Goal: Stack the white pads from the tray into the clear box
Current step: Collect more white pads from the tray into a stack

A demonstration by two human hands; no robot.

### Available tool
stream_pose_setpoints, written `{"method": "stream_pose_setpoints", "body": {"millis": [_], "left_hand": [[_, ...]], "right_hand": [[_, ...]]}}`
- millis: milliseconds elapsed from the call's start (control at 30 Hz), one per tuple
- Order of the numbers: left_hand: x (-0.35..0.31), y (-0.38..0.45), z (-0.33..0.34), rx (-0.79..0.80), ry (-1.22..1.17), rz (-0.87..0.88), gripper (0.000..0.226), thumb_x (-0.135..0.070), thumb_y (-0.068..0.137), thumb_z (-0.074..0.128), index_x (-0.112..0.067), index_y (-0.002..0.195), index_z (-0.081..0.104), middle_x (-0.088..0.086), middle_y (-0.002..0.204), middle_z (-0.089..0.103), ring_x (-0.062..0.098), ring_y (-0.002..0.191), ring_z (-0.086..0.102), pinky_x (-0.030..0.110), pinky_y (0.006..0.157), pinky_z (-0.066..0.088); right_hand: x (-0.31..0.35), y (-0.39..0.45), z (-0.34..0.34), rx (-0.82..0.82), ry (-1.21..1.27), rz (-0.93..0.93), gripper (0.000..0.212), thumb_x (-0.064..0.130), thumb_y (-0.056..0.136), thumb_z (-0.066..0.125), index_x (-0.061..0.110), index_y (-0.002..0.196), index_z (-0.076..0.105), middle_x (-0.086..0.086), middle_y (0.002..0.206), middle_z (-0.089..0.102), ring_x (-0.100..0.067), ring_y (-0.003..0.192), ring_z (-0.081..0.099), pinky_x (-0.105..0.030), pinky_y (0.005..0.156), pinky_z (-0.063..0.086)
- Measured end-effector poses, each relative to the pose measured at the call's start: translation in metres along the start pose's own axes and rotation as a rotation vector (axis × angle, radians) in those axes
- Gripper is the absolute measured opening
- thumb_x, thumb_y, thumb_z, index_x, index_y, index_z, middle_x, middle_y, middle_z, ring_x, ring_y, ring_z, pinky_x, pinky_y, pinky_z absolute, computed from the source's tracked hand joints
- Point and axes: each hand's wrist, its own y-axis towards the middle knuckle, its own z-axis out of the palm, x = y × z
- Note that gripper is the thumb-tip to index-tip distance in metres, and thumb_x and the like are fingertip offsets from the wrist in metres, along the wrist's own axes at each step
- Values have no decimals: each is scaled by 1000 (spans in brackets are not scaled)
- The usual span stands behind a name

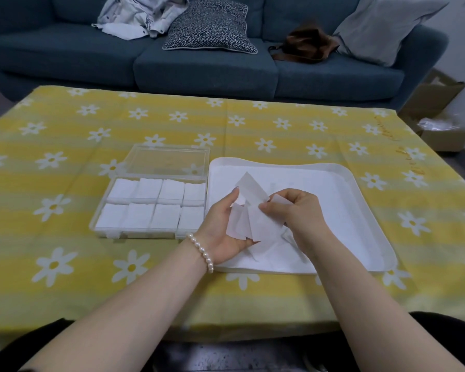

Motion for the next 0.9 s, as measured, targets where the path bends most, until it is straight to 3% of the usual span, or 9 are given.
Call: {"method": "stream_pose_setpoints", "body": {"millis": [233,400,500,567,633,700,767,900], "left_hand": [[3,9,-8,-96,-31,-28,66,-61,95,20,-14,116,61,10,104,67,24,90,62,37,77,47],[5,10,-6,-14,-59,-45,81,-72,89,16,-11,114,64,12,104,69,27,92,65,41,88,45],[4,8,-8,43,-112,-63,87,-76,85,24,-5,118,62,13,106,67,27,92,64,36,81,48],[5,6,-7,79,-115,-50,69,-62,90,35,-4,115,62,13,102,67,26,90,65,35,79,50],[7,5,-6,108,-54,-27,37,-29,89,48,-4,113,61,12,101,67,24,93,64,35,84,51],[10,5,-5,136,-32,-12,34,-6,82,47,-3,113,60,13,107,66,25,100,63,37,92,50],[10,5,-5,140,-70,-11,33,-1,89,41,-3,116,59,14,113,65,26,104,62,40,96,48],[6,5,-6,130,-142,-7,32,-12,99,33,-3,118,57,15,117,64,27,105,62,44,97,45]], "right_hand": [[7,3,-2,54,182,51,24,-4,71,71,10,58,57,-5,64,61,-18,58,60,-24,52,46],[2,1,6,28,-121,-5,19,-3,68,74,9,60,61,-2,63,61,-17,60,59,-26,55,46],[0,1,9,-14,-258,-50,17,1,69,73,10,60,63,2,62,61,-15,62,58,-25,57,46],[-3,2,10,-56,-320,-72,18,4,70,72,16,59,63,4,63,61,-15,65,58,-26,59,45],[-6,3,13,-93,-366,-87,19,8,71,70,20,59,62,7,65,61,-15,68,59,-27,60,45],[-9,3,14,-121,-402,-100,18,12,73,69,22,61,61,12,66,61,-14,72,59,-27,62,46],[-9,2,15,-149,-417,-144,21,13,75,69,25,61,59,13,71,60,-15,79,60,-30,70,49],[-7,2,13,-178,-350,-151,22,13,77,72,24,64,58,8,81,58,-16,86,59,-33,79,49]]}}
